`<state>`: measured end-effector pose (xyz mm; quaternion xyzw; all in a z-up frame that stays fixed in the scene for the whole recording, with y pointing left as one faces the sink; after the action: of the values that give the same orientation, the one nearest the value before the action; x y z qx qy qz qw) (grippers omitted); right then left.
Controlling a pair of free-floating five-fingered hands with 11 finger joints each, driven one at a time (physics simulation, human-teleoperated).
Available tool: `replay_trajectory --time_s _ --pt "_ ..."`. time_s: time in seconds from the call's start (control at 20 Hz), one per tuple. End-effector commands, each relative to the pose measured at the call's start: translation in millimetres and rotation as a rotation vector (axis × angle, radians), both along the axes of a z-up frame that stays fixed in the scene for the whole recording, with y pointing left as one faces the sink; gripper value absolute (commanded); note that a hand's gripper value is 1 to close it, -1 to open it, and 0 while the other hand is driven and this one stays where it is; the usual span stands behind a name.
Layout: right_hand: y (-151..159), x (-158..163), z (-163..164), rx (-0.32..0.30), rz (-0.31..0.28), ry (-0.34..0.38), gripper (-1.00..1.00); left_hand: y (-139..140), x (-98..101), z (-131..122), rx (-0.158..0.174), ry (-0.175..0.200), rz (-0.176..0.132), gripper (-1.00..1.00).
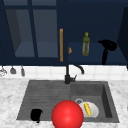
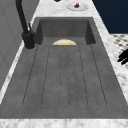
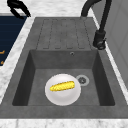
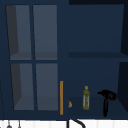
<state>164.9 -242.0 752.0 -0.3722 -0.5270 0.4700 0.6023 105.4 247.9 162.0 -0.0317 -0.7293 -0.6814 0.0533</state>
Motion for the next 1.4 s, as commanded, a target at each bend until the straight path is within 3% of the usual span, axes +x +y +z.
replay_trajectory --time_s 0.0,0.2,0.55,0.8,1.0,1.35 --pt "-2.2 -23.8 -9.2 0.0 -0.006 0.031 -1.0 0.0 0.0 0.0 0.0 0.0 0.0 0.0" --pt "-1.6 -35.2 -20.7 -0.012 0.002 0.02 -1.0 0.0 0.0 0.0 0.0 0.0 0.0 0.0" --pt "2.4 -39.2 -53.1 -0.035 0.018 0.088 -1.0 0.0 0.0 0.0 0.0 0.0 0.0 0.0" --pt "1.4 -65.5 -69.3 -0.021 0.015 0.123 -1.0 0.0 0.0 0.0 0.0 0.0 0.0 0.0" --pt "-7.7 -103.5 -70.8 -0.01 0.006 0.069 -1.0 0.0 0.0 0.0 0.0 0.0 0.0 0.0" --pt "-13.1 -151.9 -83.2 -0.012 0.011 0.085 -1.0 0.0 0.0 0.0 0.0 0.0 0.0 0.0"
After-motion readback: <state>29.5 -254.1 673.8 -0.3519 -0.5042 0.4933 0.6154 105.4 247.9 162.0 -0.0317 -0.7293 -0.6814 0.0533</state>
